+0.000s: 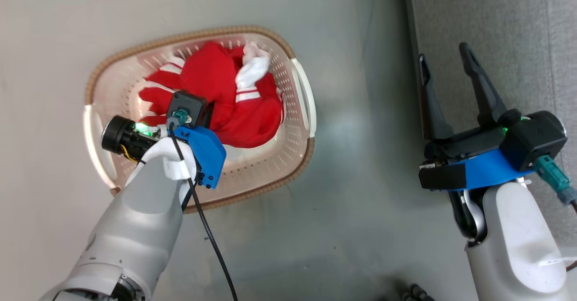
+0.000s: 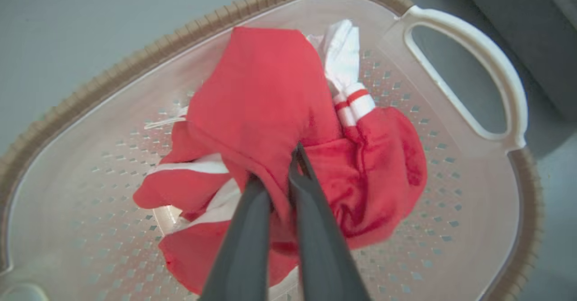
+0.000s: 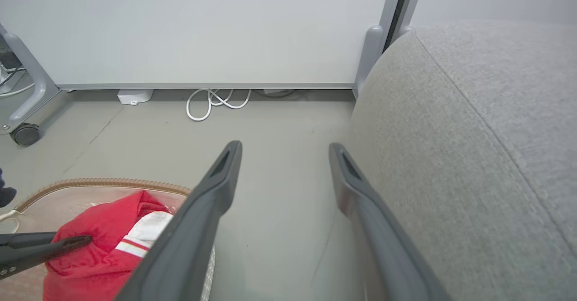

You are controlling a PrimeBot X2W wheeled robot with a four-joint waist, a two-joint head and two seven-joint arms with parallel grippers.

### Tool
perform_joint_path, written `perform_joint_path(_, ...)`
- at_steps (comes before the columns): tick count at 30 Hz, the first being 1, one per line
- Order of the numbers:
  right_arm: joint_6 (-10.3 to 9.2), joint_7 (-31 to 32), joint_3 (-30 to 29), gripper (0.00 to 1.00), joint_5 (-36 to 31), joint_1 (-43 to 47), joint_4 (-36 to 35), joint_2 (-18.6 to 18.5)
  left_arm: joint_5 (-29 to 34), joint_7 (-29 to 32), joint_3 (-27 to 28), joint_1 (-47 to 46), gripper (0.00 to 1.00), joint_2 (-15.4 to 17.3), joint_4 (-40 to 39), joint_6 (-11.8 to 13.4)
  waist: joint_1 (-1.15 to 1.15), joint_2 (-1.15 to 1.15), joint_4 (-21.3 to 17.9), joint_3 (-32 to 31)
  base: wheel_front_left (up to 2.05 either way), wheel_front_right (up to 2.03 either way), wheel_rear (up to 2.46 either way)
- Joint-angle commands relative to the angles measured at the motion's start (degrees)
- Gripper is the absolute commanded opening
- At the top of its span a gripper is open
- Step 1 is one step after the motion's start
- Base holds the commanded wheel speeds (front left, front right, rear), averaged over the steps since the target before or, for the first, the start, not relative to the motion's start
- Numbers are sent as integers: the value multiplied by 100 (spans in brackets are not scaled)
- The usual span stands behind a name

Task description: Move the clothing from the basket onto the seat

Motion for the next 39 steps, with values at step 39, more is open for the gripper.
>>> perform_joint_path(39,1,-18,-12,100,48,1459,580,-12,-526,-445,90,1031,0,-69,-3422,-42,0,0,631,-3630,0,0,0)
